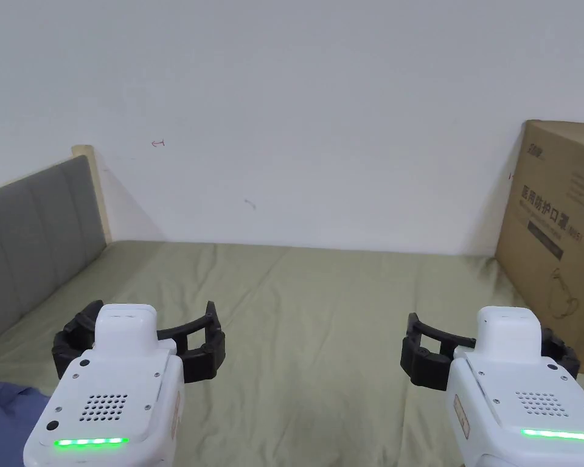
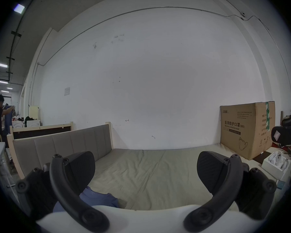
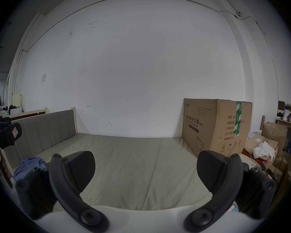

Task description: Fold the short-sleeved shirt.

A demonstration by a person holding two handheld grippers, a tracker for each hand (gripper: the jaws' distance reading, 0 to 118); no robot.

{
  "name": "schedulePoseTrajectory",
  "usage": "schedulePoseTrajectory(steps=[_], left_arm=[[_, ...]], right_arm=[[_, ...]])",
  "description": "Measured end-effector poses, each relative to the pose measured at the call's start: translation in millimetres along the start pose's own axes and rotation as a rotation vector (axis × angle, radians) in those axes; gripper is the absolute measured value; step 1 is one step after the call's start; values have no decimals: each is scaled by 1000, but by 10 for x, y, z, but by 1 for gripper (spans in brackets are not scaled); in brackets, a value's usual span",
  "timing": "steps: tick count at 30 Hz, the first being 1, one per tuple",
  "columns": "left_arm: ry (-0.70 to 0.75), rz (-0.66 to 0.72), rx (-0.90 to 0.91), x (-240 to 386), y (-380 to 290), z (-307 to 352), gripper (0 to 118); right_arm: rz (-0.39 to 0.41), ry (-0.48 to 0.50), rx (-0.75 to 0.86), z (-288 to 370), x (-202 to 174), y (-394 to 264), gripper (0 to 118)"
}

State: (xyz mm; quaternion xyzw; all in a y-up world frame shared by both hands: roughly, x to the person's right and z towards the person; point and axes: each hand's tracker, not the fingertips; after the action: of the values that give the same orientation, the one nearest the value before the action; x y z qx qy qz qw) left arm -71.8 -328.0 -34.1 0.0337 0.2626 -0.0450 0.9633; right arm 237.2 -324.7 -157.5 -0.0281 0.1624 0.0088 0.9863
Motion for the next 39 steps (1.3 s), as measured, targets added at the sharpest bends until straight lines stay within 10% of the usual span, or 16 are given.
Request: schedulePoseTrajectory(steps=[19, 21, 23, 24, 32, 39], left_arm=[[-77, -29, 43, -1, 205, 146, 113], [-153, 1, 47, -37, 225, 167, 14], [-172, 20, 8, -108, 225, 83, 0], [-180, 50, 3, -144, 220, 97, 0], [-182, 38, -27, -315, 234, 174, 0], [9, 9, -71, -1254, 192, 414, 0]], right_arm=[[-50, 26, -47, 116, -110, 126, 118], [-66, 75, -83, 116, -110, 128, 94], [-40, 81, -68, 44, 1, 60, 77], [-11, -1, -39, 29, -1, 39, 1], [24, 76, -1, -71, 112, 2, 0], [34, 334, 29, -178, -1010, 56, 0]])
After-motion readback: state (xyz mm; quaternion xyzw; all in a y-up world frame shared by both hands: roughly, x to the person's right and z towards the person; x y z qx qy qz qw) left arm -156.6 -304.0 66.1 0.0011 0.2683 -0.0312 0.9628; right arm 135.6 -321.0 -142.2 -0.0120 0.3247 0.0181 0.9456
